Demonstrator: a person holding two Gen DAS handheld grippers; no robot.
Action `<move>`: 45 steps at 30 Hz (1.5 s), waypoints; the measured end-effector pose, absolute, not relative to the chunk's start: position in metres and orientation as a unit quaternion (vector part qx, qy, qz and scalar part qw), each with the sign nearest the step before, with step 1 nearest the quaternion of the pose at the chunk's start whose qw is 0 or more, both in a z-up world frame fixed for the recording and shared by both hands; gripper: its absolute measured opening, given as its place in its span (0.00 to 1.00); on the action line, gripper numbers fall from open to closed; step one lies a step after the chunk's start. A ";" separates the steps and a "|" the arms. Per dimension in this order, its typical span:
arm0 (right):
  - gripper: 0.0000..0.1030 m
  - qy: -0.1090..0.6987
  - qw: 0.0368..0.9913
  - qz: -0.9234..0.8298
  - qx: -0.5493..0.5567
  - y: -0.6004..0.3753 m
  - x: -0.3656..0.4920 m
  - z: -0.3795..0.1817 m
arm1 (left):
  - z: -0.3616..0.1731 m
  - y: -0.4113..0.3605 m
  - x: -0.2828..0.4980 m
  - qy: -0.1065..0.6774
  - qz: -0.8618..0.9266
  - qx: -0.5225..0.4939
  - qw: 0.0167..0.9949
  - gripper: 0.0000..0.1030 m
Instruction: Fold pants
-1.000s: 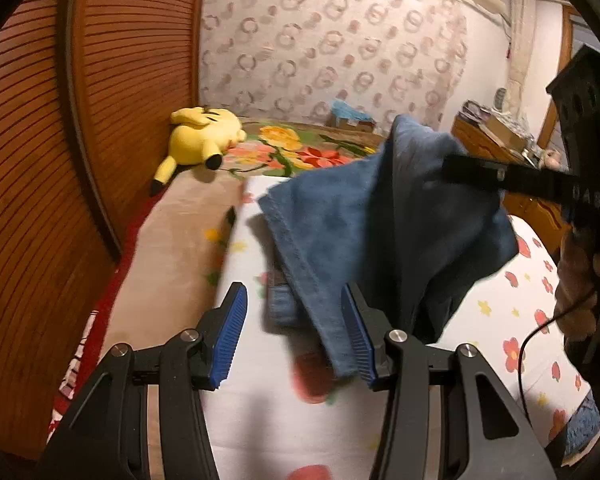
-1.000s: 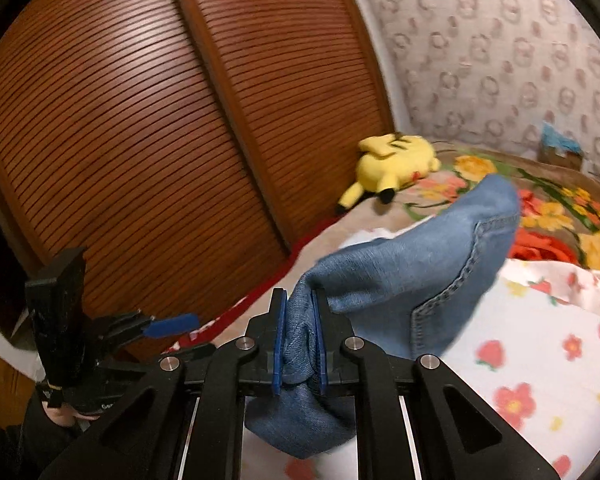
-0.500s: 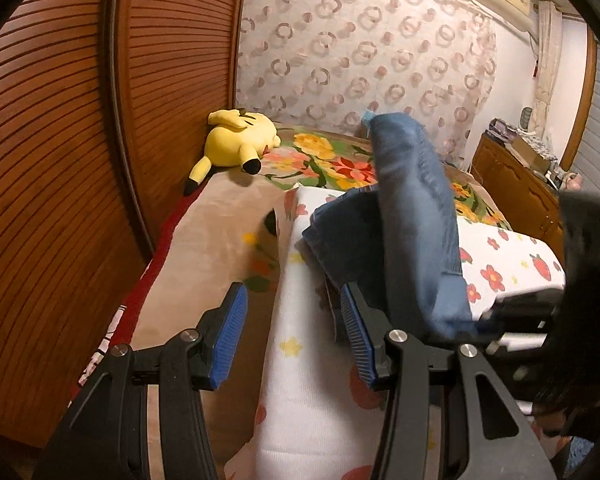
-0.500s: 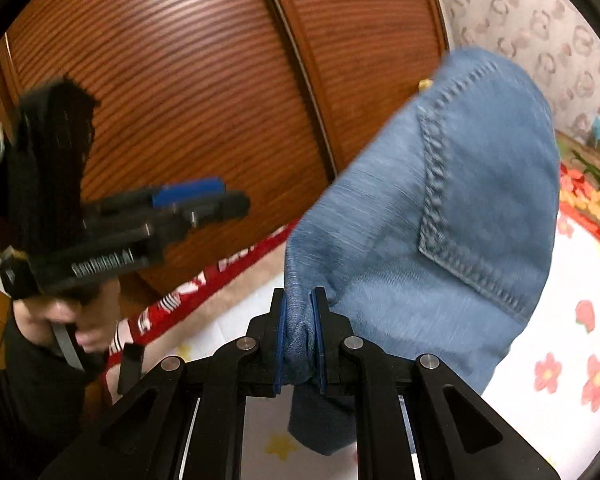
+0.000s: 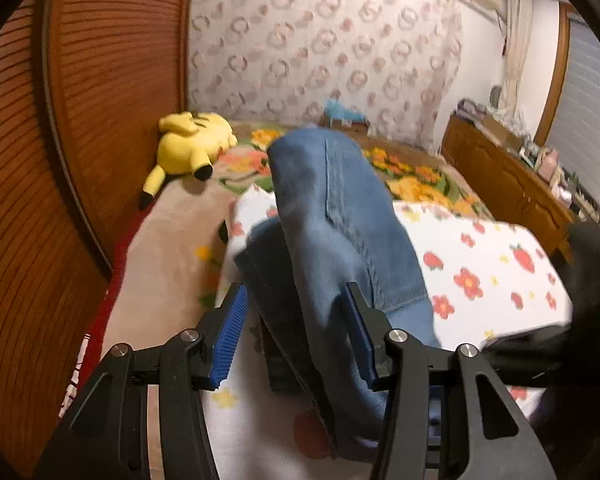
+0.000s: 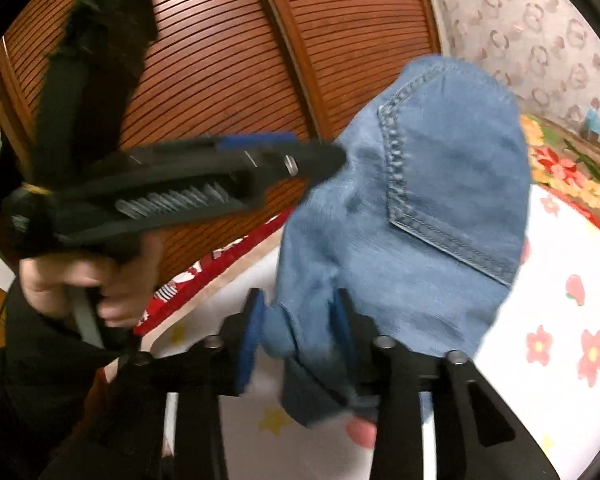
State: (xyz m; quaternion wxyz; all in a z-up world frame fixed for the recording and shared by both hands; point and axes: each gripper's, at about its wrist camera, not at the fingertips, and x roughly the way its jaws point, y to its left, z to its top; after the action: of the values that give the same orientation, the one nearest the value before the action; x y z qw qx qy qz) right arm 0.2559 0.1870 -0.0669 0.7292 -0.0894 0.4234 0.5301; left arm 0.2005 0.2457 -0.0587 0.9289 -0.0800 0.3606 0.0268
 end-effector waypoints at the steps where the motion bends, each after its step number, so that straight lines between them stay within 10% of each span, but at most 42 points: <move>1: 0.39 0.421 0.732 0.528 -0.087 0.181 0.256 -0.061 | -0.063 0.245 0.203 0.368 0.031 -0.077 0.926 0.48; 38: 0.65 0.483 0.743 0.463 -0.022 0.211 0.426 -0.134 | -0.135 0.270 0.222 0.437 -0.030 -0.202 0.876 0.34; 45: 0.22 0.467 0.732 0.495 -0.025 0.211 0.418 -0.128 | -0.128 0.266 0.225 0.433 -0.043 -0.191 0.880 0.15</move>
State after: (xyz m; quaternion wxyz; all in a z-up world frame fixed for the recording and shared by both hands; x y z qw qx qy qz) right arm 0.4180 0.2110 -0.1277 0.7318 -0.0247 0.4673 0.4955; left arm 0.2248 0.2661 -0.1283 0.8800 -0.1912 0.4327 -0.0427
